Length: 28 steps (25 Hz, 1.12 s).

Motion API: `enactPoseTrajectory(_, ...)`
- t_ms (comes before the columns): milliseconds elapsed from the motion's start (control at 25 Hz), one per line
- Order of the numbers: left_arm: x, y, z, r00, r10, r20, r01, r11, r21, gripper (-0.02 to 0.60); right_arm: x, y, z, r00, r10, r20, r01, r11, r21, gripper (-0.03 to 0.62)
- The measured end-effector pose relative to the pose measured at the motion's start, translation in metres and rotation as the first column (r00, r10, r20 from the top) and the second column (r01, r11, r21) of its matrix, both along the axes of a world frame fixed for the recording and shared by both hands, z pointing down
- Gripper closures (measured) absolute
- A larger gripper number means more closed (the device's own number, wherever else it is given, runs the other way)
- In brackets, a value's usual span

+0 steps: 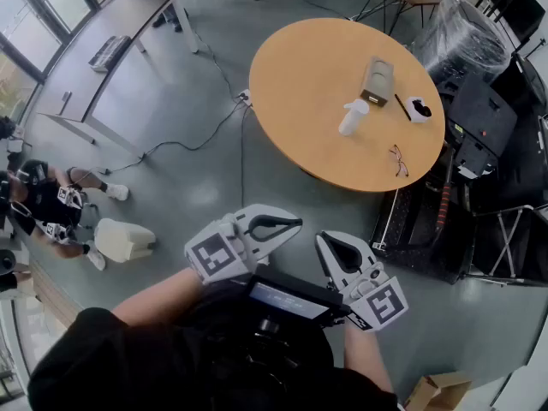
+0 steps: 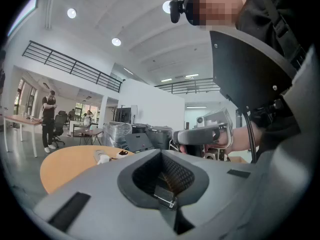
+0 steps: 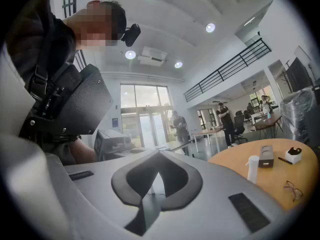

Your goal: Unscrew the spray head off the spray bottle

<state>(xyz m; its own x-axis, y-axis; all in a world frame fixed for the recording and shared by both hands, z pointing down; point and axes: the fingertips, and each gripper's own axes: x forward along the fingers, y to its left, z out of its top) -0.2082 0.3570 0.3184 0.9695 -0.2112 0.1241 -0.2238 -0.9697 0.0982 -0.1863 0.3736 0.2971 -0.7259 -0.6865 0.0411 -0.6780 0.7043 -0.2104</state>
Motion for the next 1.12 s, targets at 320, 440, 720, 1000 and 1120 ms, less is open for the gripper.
enactPoseTrajectory(320,-0.019,-0.062,0.007,0.999,0.045,0.005,-0.045,0.999,-0.013,0.546,-0.021,-0.065,0.006,1.0,0.029,-0.011,-0.029,0.999,-0.032,0.599)
enactPoseTrajectory(440,-0.016,-0.073,0.012,0.998,0.069,0.009,-0.069,0.998,-0.015,0.546,-0.02,-0.078,0.009,0.999,0.041,-0.011,-0.042,0.999,-0.032,0.599)
enactPoseTrajectory(720,-0.009,-0.101,0.018,0.995,0.096,0.014,-0.095,0.995,-0.034,0.546,-0.011,-0.105,0.014,0.997,0.078,-0.006,-0.078,0.996,-0.039,0.599)
enactPoseTrajectory(1000,0.015,-0.116,0.02,0.994,0.109,-0.031,-0.11,0.993,-0.048,0.546,0.016,-0.126,0.024,0.997,0.081,0.011,-0.08,0.996,-0.038,0.599)
enactPoseTrajectory(1120,0.028,-0.129,0.018,0.995,0.09,-0.032,-0.091,0.995,-0.051,0.546,0.031,-0.139,0.022,0.998,0.063,0.018,-0.062,0.998,-0.032,0.599)
